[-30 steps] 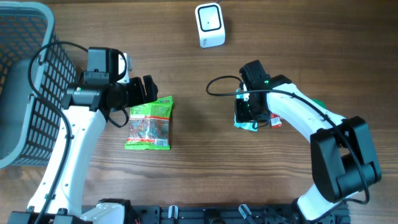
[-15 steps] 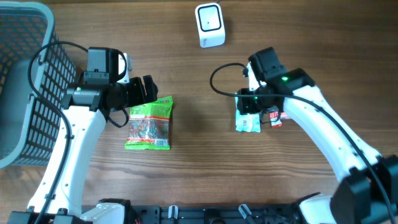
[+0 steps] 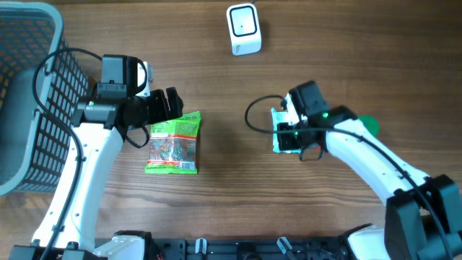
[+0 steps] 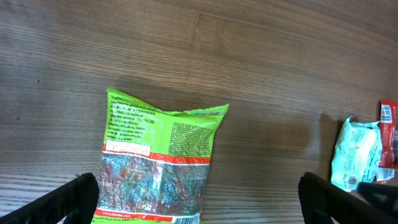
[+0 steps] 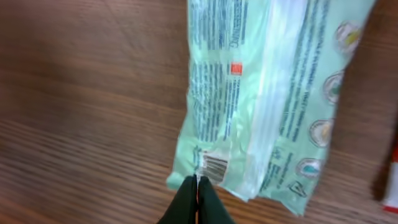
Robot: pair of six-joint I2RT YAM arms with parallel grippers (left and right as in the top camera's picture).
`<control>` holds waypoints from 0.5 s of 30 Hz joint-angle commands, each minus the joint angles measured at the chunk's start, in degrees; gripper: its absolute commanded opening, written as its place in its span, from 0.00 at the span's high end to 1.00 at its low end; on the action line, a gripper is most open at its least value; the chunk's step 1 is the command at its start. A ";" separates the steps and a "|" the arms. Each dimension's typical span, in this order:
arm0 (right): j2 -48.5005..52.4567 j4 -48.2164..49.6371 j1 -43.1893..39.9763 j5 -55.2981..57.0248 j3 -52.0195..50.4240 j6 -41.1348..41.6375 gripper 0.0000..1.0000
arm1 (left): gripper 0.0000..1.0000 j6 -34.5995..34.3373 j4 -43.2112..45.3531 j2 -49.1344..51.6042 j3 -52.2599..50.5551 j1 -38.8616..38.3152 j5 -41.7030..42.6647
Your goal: Scan the item barcode
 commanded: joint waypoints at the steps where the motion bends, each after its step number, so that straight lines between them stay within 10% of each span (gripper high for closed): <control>1: 0.76 7.74 0.35 -1.84 -7.21 0.15 0.96 | 0.00 -0.31 0.11 0.09 0.20 -0.26 0.48; 15: -1.79 1.60 0.37 -8.74 0.24 -1.79 0.90 | 0.00 -0.31 0.11 0.09 0.20 -0.26 0.48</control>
